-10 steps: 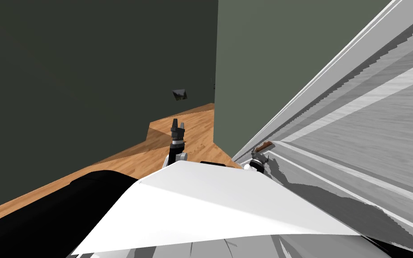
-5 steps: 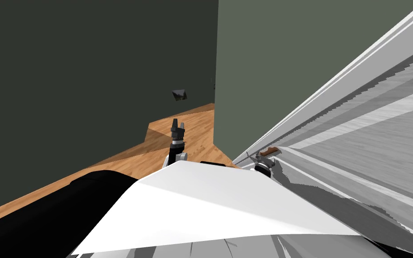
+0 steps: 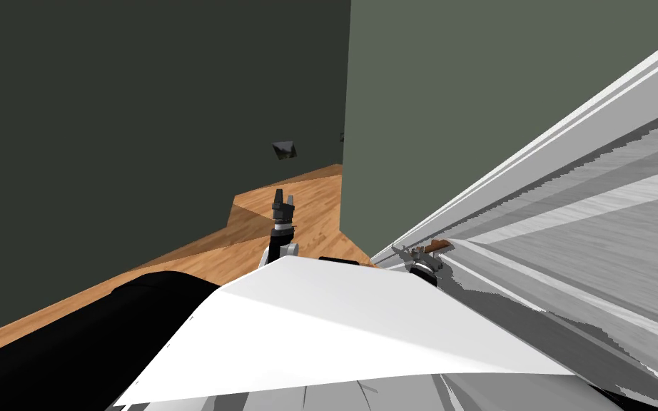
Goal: Pull the door open
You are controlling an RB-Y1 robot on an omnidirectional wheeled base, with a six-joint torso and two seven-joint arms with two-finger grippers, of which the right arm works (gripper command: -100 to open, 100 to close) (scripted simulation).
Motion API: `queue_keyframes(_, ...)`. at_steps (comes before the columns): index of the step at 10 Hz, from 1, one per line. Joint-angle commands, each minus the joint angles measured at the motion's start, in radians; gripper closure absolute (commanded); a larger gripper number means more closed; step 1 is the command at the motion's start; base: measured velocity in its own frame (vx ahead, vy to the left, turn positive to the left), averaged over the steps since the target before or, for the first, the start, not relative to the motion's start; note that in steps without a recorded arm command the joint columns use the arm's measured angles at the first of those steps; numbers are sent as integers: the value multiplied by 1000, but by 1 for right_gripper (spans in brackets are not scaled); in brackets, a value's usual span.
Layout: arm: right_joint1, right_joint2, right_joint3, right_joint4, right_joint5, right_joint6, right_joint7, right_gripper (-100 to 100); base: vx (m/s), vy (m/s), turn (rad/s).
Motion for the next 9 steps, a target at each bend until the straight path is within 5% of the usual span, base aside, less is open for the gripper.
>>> queue_keyframes(1, -2, 1, 1, -1, 1, 1, 1, 100, -12, -12, 18)
queue_keyframes(5, -2, -2, 16, -8, 10, 3, -10, 100, -29, 0, 13)
queue_keyframes(9, 0, -12, 55, -26, 34, 14, -40, 100, -209, 30, 65)
